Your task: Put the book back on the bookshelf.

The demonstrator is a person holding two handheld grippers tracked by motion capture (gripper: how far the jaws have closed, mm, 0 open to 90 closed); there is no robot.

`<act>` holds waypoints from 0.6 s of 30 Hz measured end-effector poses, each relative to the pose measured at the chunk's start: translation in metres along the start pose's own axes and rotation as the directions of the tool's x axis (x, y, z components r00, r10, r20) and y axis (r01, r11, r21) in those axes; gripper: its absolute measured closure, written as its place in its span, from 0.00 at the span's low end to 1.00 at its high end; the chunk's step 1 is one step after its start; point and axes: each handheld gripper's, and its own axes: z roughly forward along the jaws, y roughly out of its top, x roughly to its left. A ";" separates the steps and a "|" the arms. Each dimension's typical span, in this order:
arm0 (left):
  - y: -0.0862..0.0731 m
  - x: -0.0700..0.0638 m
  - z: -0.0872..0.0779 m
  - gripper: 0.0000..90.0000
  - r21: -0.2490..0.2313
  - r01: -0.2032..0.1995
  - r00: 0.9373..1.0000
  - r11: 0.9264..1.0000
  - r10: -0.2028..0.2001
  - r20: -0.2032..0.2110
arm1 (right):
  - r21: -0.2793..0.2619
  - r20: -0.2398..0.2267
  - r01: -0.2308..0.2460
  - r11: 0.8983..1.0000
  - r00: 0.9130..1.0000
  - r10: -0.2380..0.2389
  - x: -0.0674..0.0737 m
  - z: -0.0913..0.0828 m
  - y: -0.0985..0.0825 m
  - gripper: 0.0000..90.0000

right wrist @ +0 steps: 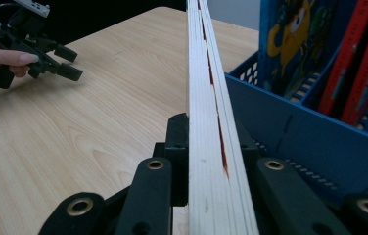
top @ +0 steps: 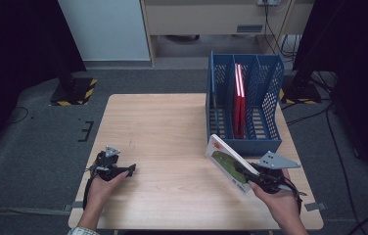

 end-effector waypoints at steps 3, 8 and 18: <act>0.000 -0.001 0.001 0.05 0.003 -0.002 1.000 1.000 0.002 -0.003 | 0.001 0.008 -0.001 1.000 1.000 0.001 -0.002 -0.007 -0.003 0.85; -0.002 0.000 0.001 0.05 0.010 -0.008 1.000 1.000 0.008 -0.008 | -0.005 0.036 -0.017 1.000 0.999 0.017 -0.009 -0.023 -0.007 0.85; -0.003 -0.003 0.002 0.04 0.013 -0.033 0.999 0.999 0.033 -0.011 | -0.034 0.076 -0.034 0.999 0.996 0.036 -0.018 -0.048 -0.003 0.85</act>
